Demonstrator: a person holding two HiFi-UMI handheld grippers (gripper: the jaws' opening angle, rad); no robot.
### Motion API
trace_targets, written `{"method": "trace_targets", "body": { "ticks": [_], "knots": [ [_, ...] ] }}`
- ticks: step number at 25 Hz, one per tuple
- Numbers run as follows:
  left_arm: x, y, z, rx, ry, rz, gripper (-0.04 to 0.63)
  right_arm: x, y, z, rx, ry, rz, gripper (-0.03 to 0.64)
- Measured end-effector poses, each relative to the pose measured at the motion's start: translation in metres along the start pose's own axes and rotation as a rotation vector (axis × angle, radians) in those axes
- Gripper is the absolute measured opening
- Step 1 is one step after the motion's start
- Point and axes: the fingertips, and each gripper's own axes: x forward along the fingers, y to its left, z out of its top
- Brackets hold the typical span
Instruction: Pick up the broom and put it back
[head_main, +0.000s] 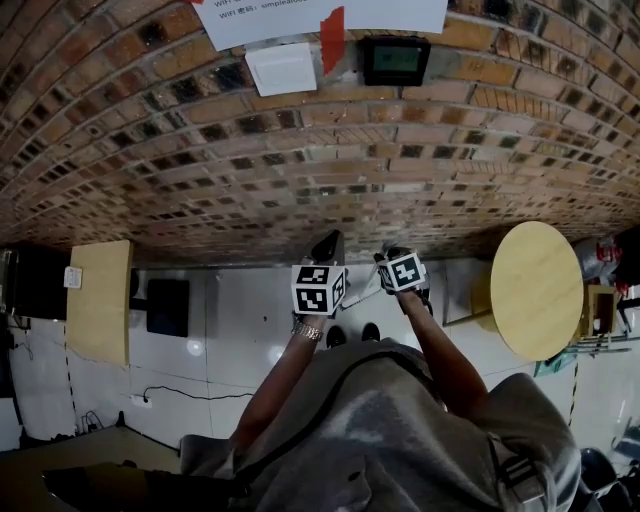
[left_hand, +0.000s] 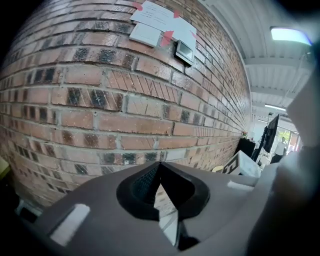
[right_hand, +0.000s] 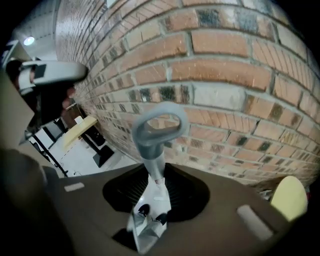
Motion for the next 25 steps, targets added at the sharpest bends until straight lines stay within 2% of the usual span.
{"method": "trace_targets", "body": {
  "ticks": [5,9,12,15,18,19,21,25],
  "knots": [
    [-0.015,-0.001,-0.017,0.012,0.035,0.032,0.0,0.073,-0.025,-0.041,0.045,0.151,-0.032,0.101],
    [-0.024,-0.005,-0.047,-0.004,0.098,0.055,0.0,0.111,-0.045,-0.018,-0.01,0.043,-0.034,0.101],
    [-0.032,-0.005,-0.068,-0.018,0.145,0.084,0.0,0.124,-0.049,-0.014,0.021,0.09,-0.003,0.101],
    [-0.036,-0.006,-0.083,-0.034,0.177,0.107,0.0,0.14,-0.069,0.02,-0.026,-0.008,-0.033,0.101],
    [-0.038,-0.015,-0.093,-0.054,0.189,0.118,0.0,0.147,-0.078,0.026,-0.048,-0.001,-0.037,0.101],
    [-0.039,-0.018,-0.096,-0.06,0.192,0.121,0.0,0.147,-0.079,0.026,-0.057,0.008,-0.034,0.113],
    [-0.04,-0.024,-0.103,-0.069,0.199,0.12,0.0,0.144,-0.081,0.024,-0.069,0.016,-0.037,0.211],
    [-0.042,-0.04,-0.12,-0.073,0.221,0.102,0.0,0.123,-0.079,0.002,-0.012,0.017,-0.038,0.222]
  ]
}}
